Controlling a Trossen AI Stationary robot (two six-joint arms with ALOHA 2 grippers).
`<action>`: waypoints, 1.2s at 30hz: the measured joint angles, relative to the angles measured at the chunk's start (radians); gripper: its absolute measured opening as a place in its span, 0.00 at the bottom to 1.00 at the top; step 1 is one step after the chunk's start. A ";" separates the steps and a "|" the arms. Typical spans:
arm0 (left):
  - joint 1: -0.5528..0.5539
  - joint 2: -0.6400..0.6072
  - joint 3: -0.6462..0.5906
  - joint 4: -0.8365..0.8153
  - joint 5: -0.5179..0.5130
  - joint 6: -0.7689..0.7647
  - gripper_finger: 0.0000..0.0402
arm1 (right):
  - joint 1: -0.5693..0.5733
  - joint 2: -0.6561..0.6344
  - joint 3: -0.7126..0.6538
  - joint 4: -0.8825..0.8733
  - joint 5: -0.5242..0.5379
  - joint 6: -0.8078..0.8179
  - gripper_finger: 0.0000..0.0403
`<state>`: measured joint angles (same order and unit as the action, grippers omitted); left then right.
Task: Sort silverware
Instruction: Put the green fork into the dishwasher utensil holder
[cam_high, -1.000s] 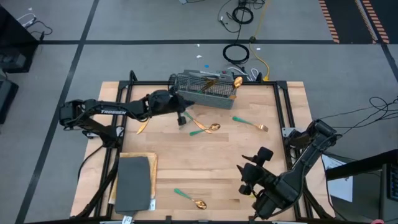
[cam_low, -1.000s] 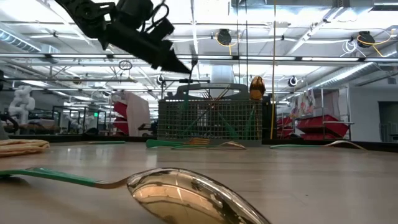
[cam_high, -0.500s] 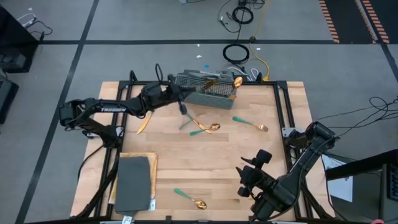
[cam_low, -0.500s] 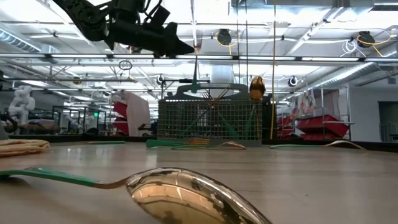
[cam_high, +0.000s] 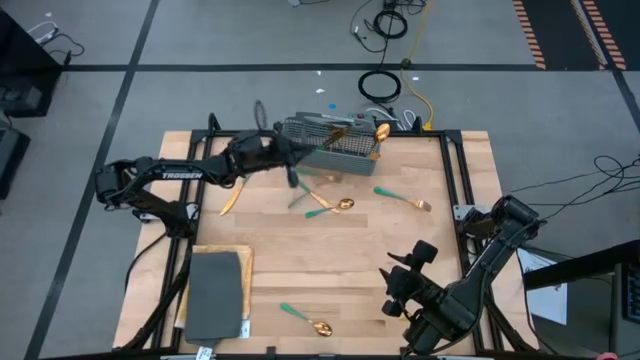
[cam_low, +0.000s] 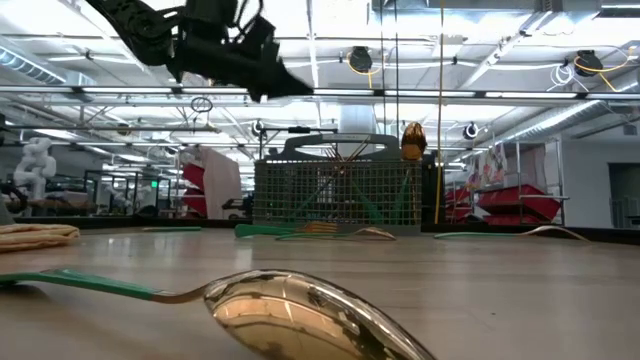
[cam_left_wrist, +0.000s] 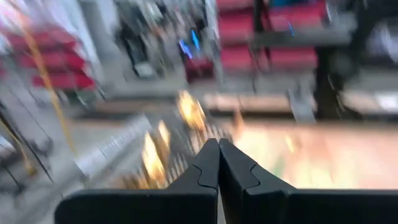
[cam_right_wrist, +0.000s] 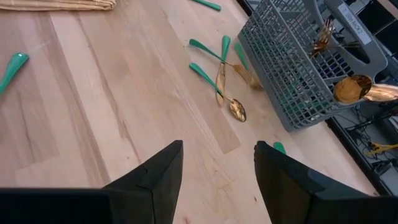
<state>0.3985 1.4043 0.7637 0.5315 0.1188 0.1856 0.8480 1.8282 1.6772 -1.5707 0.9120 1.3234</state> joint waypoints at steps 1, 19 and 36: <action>-0.005 0.001 0.004 -0.061 0.004 0.030 0.01 | 0.003 0.000 0.000 0.000 -0.002 -0.001 0.46; -0.039 0.244 0.200 -0.567 -0.223 0.242 0.32 | 0.018 0.000 0.000 0.015 0.004 0.000 0.46; -0.087 0.390 0.260 -0.654 -0.169 0.178 0.32 | 0.018 0.000 0.000 0.022 -0.004 -0.003 0.46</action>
<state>0.3119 1.7939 1.0233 -0.1227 -0.0505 0.3632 0.8661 1.8278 1.6768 -1.5490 0.9077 1.3201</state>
